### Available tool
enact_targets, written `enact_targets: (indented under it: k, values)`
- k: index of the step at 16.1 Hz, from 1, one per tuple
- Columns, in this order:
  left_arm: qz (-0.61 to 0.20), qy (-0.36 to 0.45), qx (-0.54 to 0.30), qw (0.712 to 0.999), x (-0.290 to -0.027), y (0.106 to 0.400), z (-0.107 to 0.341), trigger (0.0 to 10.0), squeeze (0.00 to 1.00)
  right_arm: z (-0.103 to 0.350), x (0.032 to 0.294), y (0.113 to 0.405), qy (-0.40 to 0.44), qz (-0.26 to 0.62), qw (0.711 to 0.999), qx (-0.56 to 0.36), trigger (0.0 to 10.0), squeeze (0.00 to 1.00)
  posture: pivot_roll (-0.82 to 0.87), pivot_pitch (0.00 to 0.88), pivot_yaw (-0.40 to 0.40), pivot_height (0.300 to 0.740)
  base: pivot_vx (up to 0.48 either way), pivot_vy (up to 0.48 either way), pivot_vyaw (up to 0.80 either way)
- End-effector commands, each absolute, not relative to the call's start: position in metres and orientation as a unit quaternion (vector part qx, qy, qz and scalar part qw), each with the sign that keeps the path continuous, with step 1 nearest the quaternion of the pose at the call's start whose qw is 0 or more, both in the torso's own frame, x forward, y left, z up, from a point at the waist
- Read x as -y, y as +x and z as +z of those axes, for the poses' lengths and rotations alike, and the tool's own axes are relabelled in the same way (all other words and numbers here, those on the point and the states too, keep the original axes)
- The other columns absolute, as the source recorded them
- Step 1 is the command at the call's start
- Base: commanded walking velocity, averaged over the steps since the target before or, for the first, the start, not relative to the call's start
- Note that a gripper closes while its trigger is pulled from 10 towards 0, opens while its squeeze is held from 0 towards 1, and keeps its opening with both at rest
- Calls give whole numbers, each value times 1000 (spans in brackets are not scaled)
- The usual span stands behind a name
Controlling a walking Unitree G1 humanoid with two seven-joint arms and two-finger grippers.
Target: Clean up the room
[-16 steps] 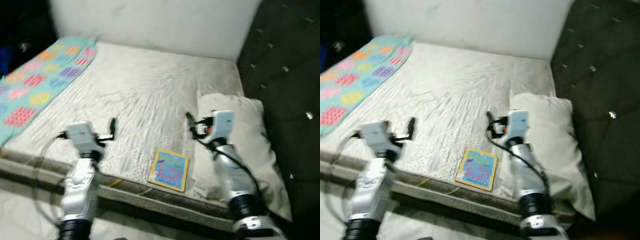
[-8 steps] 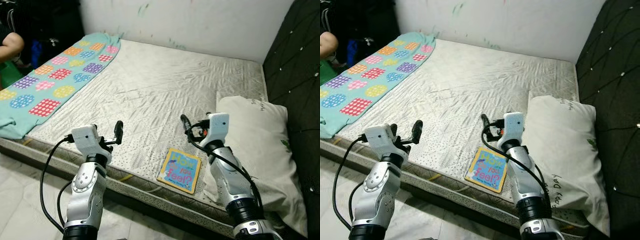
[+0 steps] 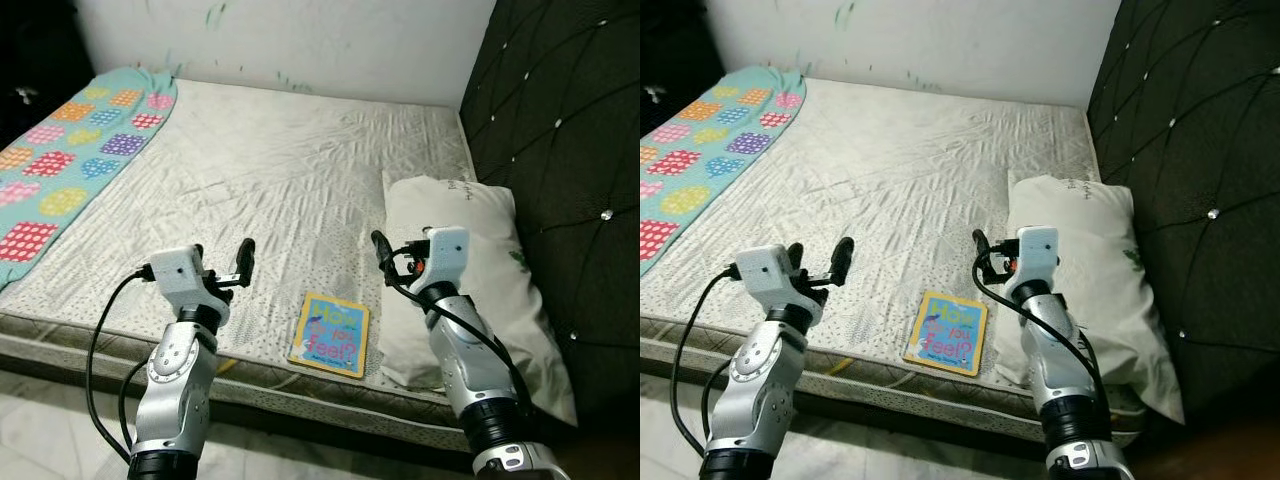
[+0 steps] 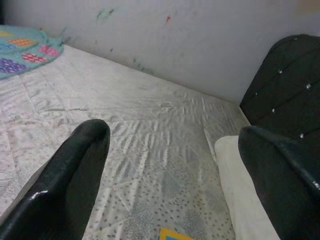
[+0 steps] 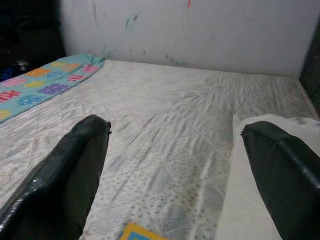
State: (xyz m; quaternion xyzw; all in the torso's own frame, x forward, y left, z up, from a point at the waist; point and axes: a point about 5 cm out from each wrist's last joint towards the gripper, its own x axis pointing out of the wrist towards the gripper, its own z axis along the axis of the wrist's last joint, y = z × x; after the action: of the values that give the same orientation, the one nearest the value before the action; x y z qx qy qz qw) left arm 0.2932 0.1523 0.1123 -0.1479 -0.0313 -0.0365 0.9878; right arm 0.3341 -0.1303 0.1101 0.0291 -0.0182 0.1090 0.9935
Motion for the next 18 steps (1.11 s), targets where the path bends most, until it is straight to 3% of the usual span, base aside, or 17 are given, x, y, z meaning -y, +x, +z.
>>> enact_targets:
  k: [1,18]
  values:
    - [-41,-146,38,988,-153,292,115,10000,0,116,128,336,28,115,993,25,10000,0,-34,0,-29,740,259,0,0]
    - [-44,-148,31,987,-152,294,115,10000,0,117,130,338,24,108,994,26,10000,0,-36,0,-24,740,279,0,0]
